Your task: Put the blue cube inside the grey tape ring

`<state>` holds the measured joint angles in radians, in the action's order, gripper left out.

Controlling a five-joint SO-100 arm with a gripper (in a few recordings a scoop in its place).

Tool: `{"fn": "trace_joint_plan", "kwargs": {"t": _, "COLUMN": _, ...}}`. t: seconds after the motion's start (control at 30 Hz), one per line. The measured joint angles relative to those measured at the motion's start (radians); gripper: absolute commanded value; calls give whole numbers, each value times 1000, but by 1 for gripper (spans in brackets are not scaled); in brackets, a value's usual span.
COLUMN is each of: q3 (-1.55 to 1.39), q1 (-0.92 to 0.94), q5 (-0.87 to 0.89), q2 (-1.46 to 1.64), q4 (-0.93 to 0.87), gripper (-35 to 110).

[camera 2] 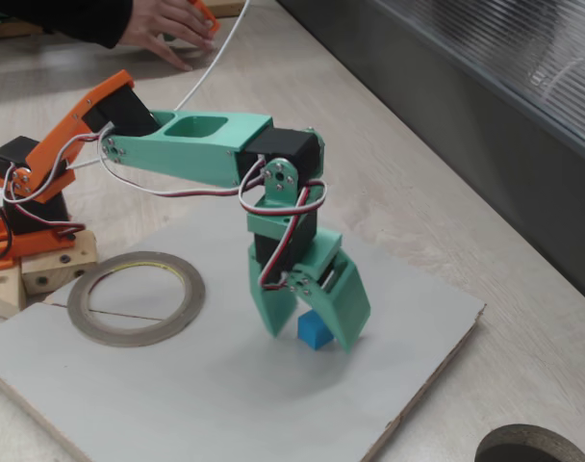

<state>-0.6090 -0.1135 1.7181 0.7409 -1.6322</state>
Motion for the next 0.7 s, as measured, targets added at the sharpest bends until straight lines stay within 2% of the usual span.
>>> {"fn": "trace_joint_plan", "kwargs": {"t": 0.2, "q3": 0, "q1": 0, "q5": 0, "q2": 0, "q4": 49, "gripper": 20}}
{"fn": "trace_joint_plan", "kwargs": {"t": 0.33, "q3": 0, "q1": 0, "q5": 0, "q2": 0, "q4": 52, "gripper": 12}}
{"fn": "trace_joint_plan", "kwargs": {"t": 0.7, "q3": 0, "q1": 2, "q5": 0, "q2": 0, "q4": 52, "gripper": 10}}
